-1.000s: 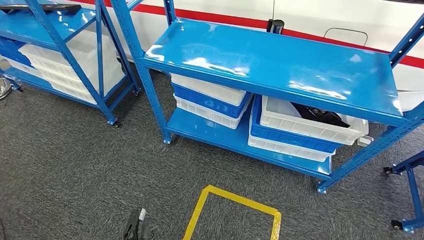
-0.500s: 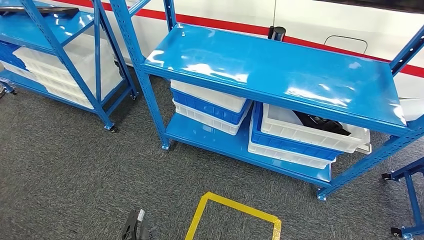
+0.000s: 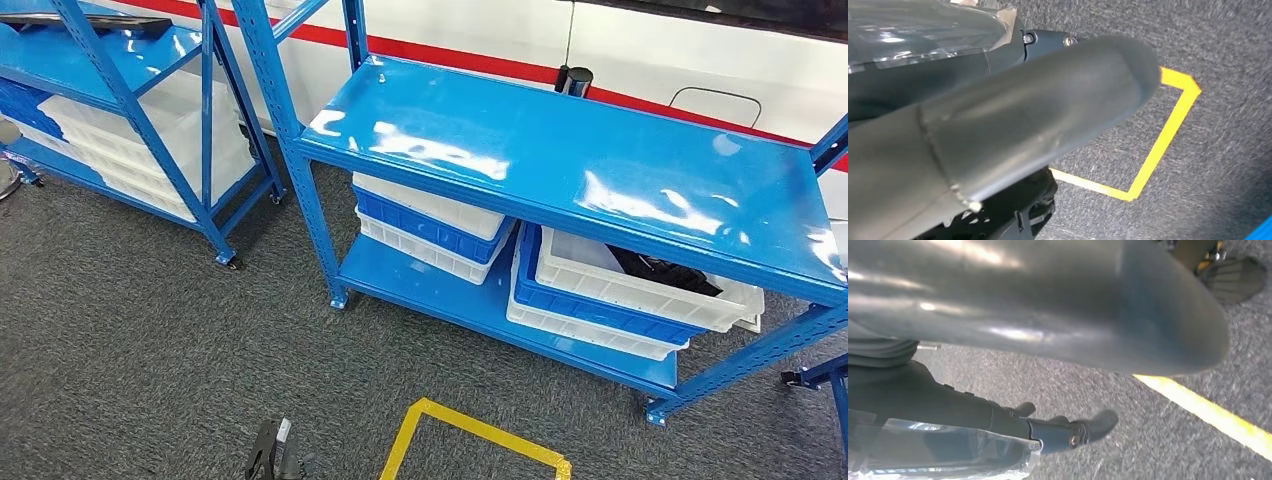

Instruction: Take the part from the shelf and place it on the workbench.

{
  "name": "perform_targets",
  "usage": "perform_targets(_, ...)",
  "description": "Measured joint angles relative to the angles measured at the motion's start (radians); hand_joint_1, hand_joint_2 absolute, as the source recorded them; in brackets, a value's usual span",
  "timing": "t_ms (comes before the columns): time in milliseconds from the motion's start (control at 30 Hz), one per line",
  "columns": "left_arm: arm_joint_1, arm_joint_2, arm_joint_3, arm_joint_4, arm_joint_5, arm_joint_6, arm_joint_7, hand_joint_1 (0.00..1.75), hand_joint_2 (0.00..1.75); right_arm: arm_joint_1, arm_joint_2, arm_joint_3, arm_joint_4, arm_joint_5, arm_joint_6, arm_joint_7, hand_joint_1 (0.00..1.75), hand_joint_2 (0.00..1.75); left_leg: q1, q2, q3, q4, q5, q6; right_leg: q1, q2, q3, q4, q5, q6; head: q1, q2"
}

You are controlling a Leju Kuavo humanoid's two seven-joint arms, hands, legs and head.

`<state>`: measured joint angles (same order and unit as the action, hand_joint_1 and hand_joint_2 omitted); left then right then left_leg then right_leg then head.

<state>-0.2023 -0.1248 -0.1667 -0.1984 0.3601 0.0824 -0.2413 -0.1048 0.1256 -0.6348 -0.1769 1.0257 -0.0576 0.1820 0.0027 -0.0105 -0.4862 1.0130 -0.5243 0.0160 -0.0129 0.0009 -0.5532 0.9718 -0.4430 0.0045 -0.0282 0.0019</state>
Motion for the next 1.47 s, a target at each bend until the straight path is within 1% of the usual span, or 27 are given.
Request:
perform_targets(67,-0.002,0.000,0.000,0.000,0.000,0.000,0.000,0.00,0.00,-0.003,-0.001,-0.001,0.000,0.002,0.000,0.000,0.00,0.00,0.003,0.004,-0.051,0.092,-0.037,-0.010,0.000,0.001,0.015,-0.001,-0.008,-0.012,-0.005,0.000)
perform_targets(133,0.000,0.000,0.000,0.000,0.000,0.001,0.001,0.00,0.00,-0.004,-0.002,-0.002,0.000,0.003,0.001,0.000,0.00,0.00,0.005,0.005,-0.133,0.206,-0.081,-0.017,0.003,0.001,0.023,0.000,-0.016,-0.018,-0.007,0.000)
perform_targets(167,0.002,0.000,0.000,0.001,0.000,0.002,0.003,0.00,0.00,-0.003,-0.002,-0.002,0.000,0.004,0.001,0.001,0.00,0.00,0.005,0.005,-0.163,0.235,-0.087,-0.019,0.004,0.001,0.028,0.000,-0.020,-0.018,-0.007,0.000)
perform_targets(200,0.004,0.001,0.001,0.001,0.000,0.005,0.008,0.00,0.00,-0.002,-0.002,-0.003,0.000,0.006,0.001,0.001,0.00,0.00,0.006,0.006,-0.177,0.225,-0.066,-0.018,0.005,0.003,0.036,0.000,-0.026,-0.017,-0.008,0.000)
perform_targets(300,0.005,0.001,0.003,0.001,0.002,0.012,0.026,0.00,0.00,-0.002,-0.001,-0.004,0.000,0.011,0.001,0.005,0.00,0.00,0.005,-0.008,-0.132,0.051,0.070,-0.008,0.005,0.015,0.059,-0.002,-0.044,-0.010,-0.007,0.000)
perform_targets(333,0.006,0.002,0.004,0.002,0.003,0.012,0.030,0.00,0.00,-0.004,0.000,-0.005,0.000,0.009,0.002,0.007,0.00,0.00,0.003,-0.020,-0.120,0.013,0.085,-0.003,0.006,0.020,0.062,-0.003,-0.047,-0.007,-0.004,0.000)
perform_targets(367,0.007,0.003,0.004,0.002,0.003,0.012,0.034,0.00,0.00,-0.007,0.000,-0.006,0.000,0.008,0.004,0.010,0.00,0.00,0.000,-0.032,-0.109,-0.014,0.095,0.004,0.004,0.025,0.061,-0.005,-0.051,-0.002,-0.004,0.000)
perform_targets(433,0.011,0.003,0.004,0.003,0.003,0.012,0.039,0.00,0.00,-0.010,0.002,-0.009,0.000,0.005,0.006,0.014,0.00,0.00,-0.007,-0.039,-0.102,-0.023,0.088,0.017,0.002,0.036,0.056,-0.007,-0.055,0.008,-0.006,0.000)
perform_targets(533,0.010,0.002,0.005,0.002,0.004,0.012,0.040,0.00,0.00,-0.006,0.002,-0.014,0.000,0.003,0.007,0.017,0.00,0.00,0.001,-0.015,-0.080,-0.046,0.102,0.031,0.004,0.038,0.050,0.017,-0.073,0.018,-0.007,0.000)
perform_targets(600,0.008,0.001,0.005,0.002,0.004,0.012,0.040,0.00,0.00,-0.005,0.001,-0.018,0.000,0.002,0.006,0.017,0.00,0.00,0.004,0.004,-0.070,-0.054,0.099,0.037,0.004,0.022,-0.008,0.125,-0.119,0.017,-0.001,0.000)
perform_targets(667,0.007,-0.001,0.005,0.003,0.004,0.012,0.041,0.00,0.00,-0.003,0.000,-0.021,0.000,0.001,0.006,0.017,0.00,0.00,0.003,0.021,-0.066,-0.055,0.092,0.040,0.001,0.014,-0.091,0.263,-0.166,0.018,0.003,0.000)
perform_targets(700,0.008,-0.001,0.005,0.003,0.004,0.012,0.041,0.00,0.00,-0.001,-0.001,-0.022,0.000,0.001,0.005,0.017,0.00,0.00,0.003,0.027,-0.064,-0.054,0.089,0.040,0.000,0.012,-0.117,0.300,-0.172,0.022,0.003,0.000)
perform_targets(767,0.008,-0.001,0.005,0.003,0.004,0.012,0.041,0.00,0.00,0.004,-0.003,-0.024,0.000,0.001,0.005,0.017,0.00,0.00,0.005,0.039,-0.054,-0.054,0.080,0.036,-0.005,0.007,-0.128,0.287,-0.143,0.040,0.004,0.000)
perform_targets(800,0.008,-0.002,0.005,0.003,0.004,0.012,0.041,0.00,0.00,0.006,-0.004,-0.025,0.000,0.001,0.005,0.017,0.00,0.00,0.006,0.045,-0.048,-0.054,0.075,0.033,-0.008,0.002,-0.112,0.239,-0.113,0.051,0.004,0.000)
perform_targets(833,0.008,-0.003,0.005,0.003,0.004,0.012,0.041,0.00,0.00,0.006,-0.005,-0.026,0.000,0.001,0.005,0.017,0.00,0.00,0.006,0.053,-0.039,-0.053,0.067,0.028,-0.011,-0.019,-0.080,0.159,-0.071,0.062,0.005,0.000)
perform_targets(867,0.008,-0.003,0.005,0.003,0.004,0.012,0.041,0.00,0.00,0.005,-0.005,-0.026,0.000,0.001,0.004,0.017,0.00,0.00,0.003,0.059,-0.032,-0.051,0.059,0.022,-0.012,-0.040,-0.053,0.095,-0.040,0.067,0.006,0.000)
perform_targets(933,0.007,-0.003,0.005,0.003,0.003,0.012,0.041,0.00,0.00,0.003,-0.004,-0.027,0.000,0.000,0.004,0.017,0.00,0.00,-0.002,0.073,-0.020,-0.047,0.044,0.009,-0.011,-0.064,-0.014,0.013,0.001,0.058,0.005,0.000)
perform_targets(1033,0.006,-0.003,0.005,0.002,0.004,0.013,0.041,0.00,0.00,0.003,-0.004,-0.029,0.000,-0.001,0.004,0.017,0.00,0.00,0.002,0.091,-0.013,-0.045,0.034,-0.002,-0.007,-0.037,-0.014,0.015,0.000,0.033,-0.001,0.000)
perform_targets(1100,0.004,-0.003,0.005,0.002,0.003,0.014,0.041,0.00,0.00,0.003,-0.004,-0.032,0.000,-0.001,0.003,0.016,0.00,0.00,0.008,0.076,-0.023,-0.020,0.011,-0.012,-0.010,-0.019,-0.014,0.014,0.001,0.022,-0.004,0.000)
perform_targets(1133,0.003,-0.003,0.005,0.002,0.003,0.015,0.040,0.00,0.00,0.002,-0.004,-0.033,0.000,0.000,0.001,0.014,0.00,0.00,0.011,0.057,-0.041,0.020,-0.014,-0.015,-0.012,-0.011,-0.012,0.013,0.001,0.017,-0.005,0.000)
perform_targets(1200,0.004,-0.003,0.005,0.003,0.003,0.019,0.042,0.00,0.00,0.002,-0.003,-0.034,0.000,0.002,-0.004,0.011,0.00,0.00,0.012,0.024,-0.107,0.152,-0.076,-0.020,-0.010,0.001,-0.012,0.013,-0.001,0.010,-0.009,0.000)
perform_targets(1267,0.006,-0.003,0.005,0.003,0.002,0.027,0.045,0.00,0.00,0.003,-0.003,-0.035,0.000,0.004,-0.011,0.011,0.00,0.00,0.012,0.014,-0.172,0.260,-0.105,-0.019,-0.007,0.013,-0.010,0.013,-0.004,0.006,-0.009,0.000)
perform_targets(1300,0.007,-0.003,0.005,0.003,0.002,0.031,0.047,0.00,0.00,0.004,-0.003,-0.035,0.000,0.004,-0.013,0.012,0.00,0.00,0.012,0.012,-0.186,0.271,-0.094,-0.017,-0.006,0.018,-0.008,0.013,-0.005,0.005,-0.009,0.000)
perform_targets(1333,0.008,-0.003,0.005,0.003,0.000,0.036,0.049,0.00,0.00,0.005,-0.004,-0.036,0.000,0.005,-0.017,0.012,0.00,0.00,0.012,0.011,-0.179,0.236,-0.060,-0.013,-0.005,0.024,-0.004,0.013,-0.006,0.003,-0.009,0.000)
perform_targets(1400,0.007,-0.002,0.005,0.003,-0.001,0.044,0.053,0.00,0.00,0.004,-0.004,-0.036,0.000,0.007,-0.021,0.012,0.00,0.00,0.010,0.007,-0.131,0.106,0.024,0.001,-0.003,0.033,0.003,0.013,-0.010,0.002,-0.009,0.000)
perform_targets(1433,0.006,-0.001,0.005,0.003,-0.002,0.047,0.054,0.00,0.00,0.003,-0.003,-0.036,0.000,0.008,-0.023,0.011,0.00,0.00,0.008,0.005,-0.104,0.038,0.055,0.006,0.000,0.037,0.004,0.014,-0.012,0.004,-0.009,0.000)
perform_targets(1467,0.006,-0.001,0.005,0.003,-0.003,0.048,0.054,0.00,0.00,0.003,-0.003,-0.036,0.000,0.008,-0.024,0.011,0.00,0.00,0.007,0.004,-0.093,0.011,0.066,0.009,0.001,0.038,0.004,0.014,-0.013,0.005,-0.009,0.000)
